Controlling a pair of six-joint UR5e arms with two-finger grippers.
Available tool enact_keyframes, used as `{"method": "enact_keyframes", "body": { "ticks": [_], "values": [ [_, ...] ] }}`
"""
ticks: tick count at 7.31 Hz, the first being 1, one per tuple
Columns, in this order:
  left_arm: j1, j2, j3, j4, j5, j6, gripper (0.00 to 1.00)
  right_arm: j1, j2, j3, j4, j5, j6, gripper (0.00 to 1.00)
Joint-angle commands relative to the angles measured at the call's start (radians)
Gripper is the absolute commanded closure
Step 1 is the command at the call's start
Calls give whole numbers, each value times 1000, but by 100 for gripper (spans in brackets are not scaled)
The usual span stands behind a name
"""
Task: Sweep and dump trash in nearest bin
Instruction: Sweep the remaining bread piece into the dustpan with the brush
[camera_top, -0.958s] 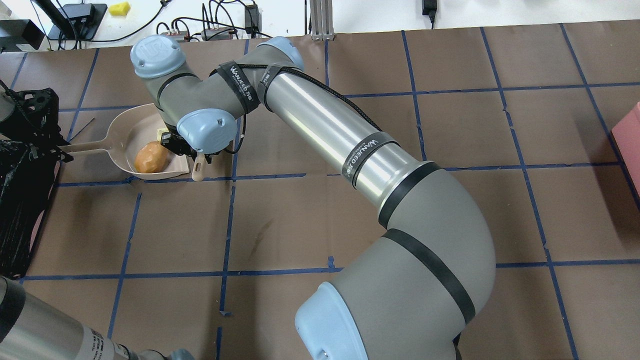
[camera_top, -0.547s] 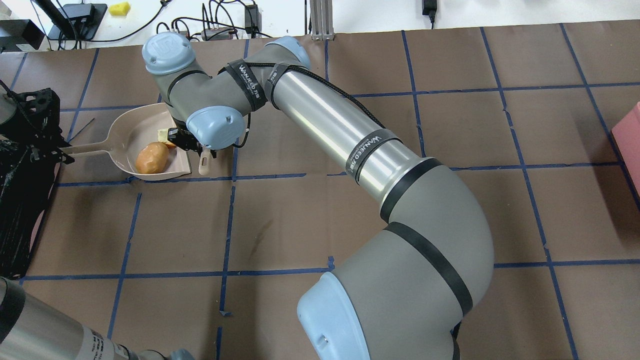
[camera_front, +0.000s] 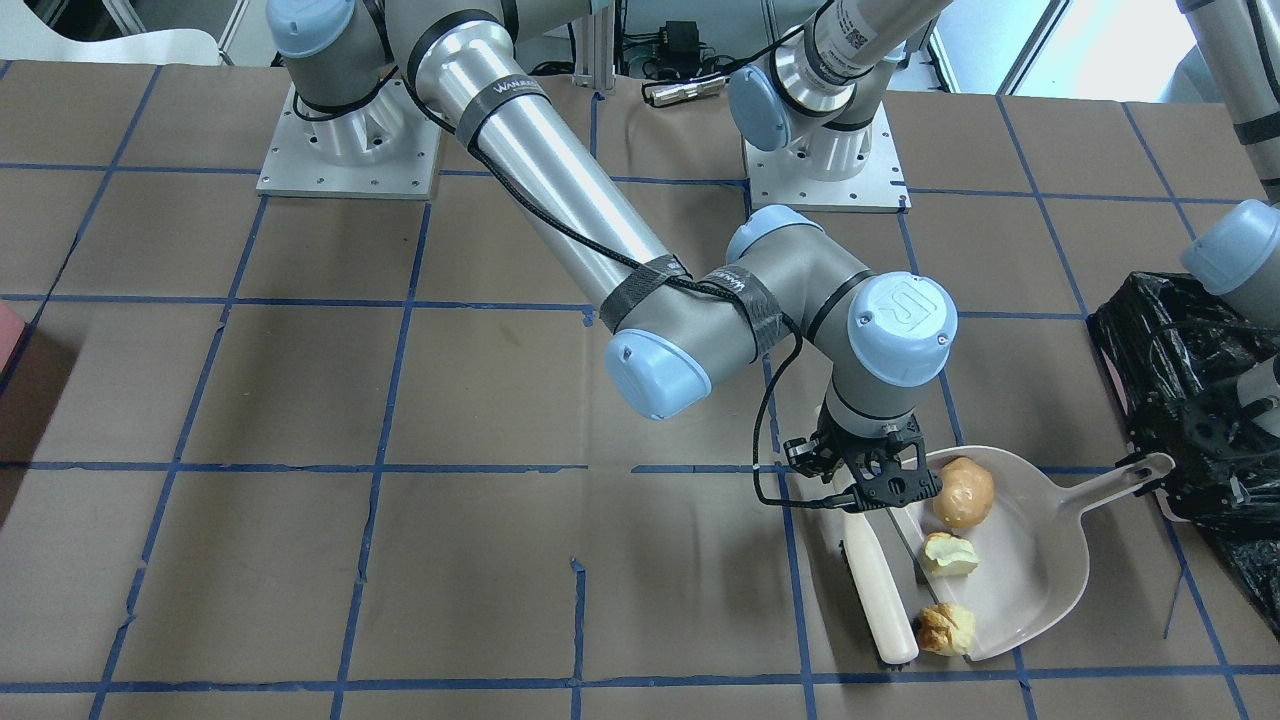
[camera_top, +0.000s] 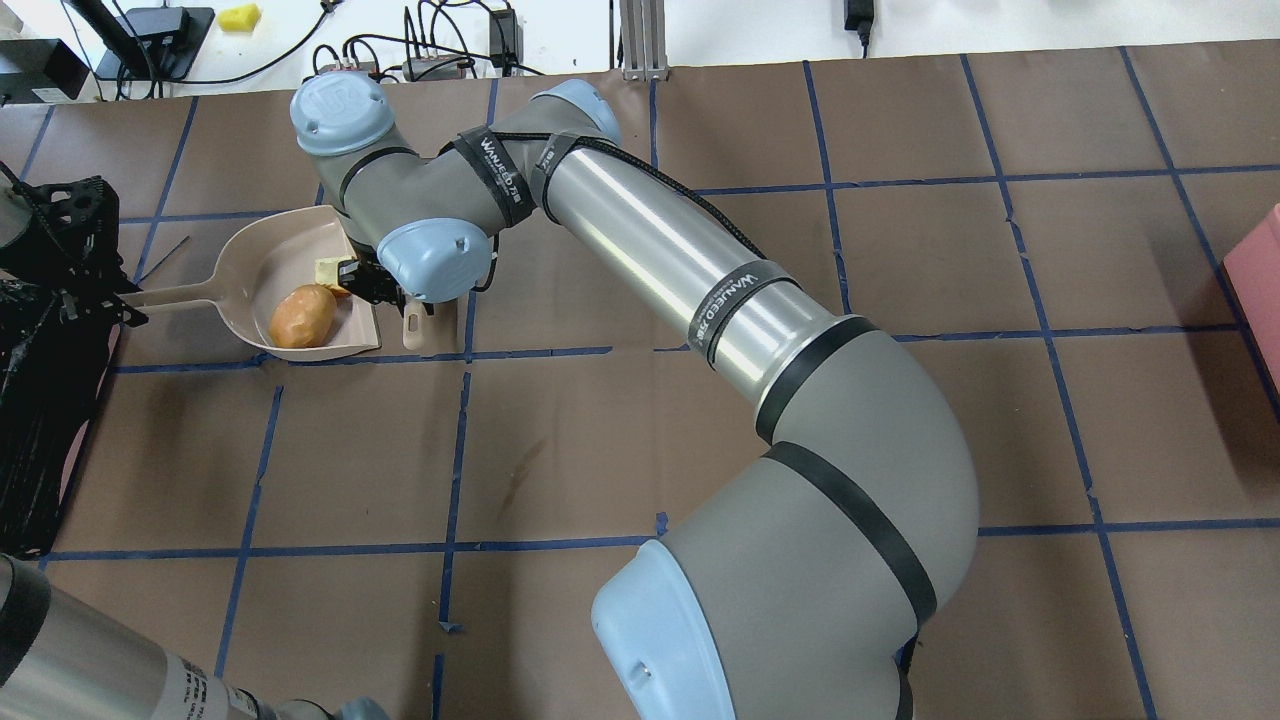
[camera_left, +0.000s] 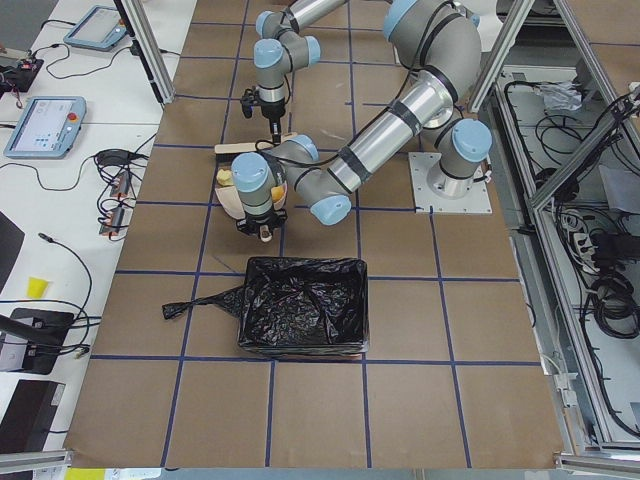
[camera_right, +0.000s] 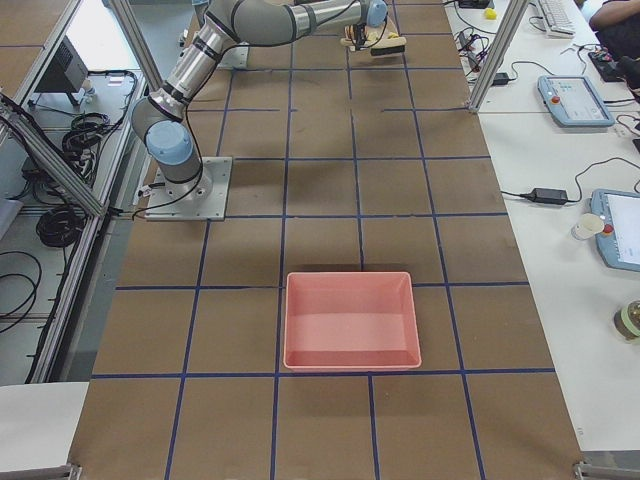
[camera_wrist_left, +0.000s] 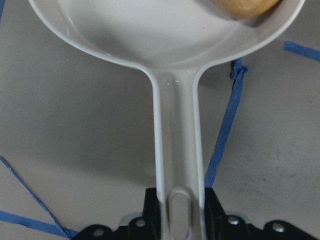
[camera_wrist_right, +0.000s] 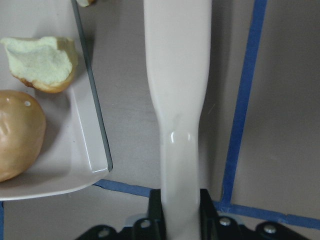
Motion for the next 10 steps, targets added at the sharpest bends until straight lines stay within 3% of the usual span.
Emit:
{"method": "enact_keyframes", "body": {
  "ticks": [1, 5, 10],
  "values": [
    [0, 0, -2, 1, 0, 0, 100, 3, 5, 0, -19, 1, -14, 81],
    [0, 2, -2, 3, 0, -9, 100, 1, 37, 0, -83, 13, -15, 80],
    [0, 5, -14, 4, 2, -11, 100, 44, 38, -35, -84, 48, 5, 80]
  ]
}}
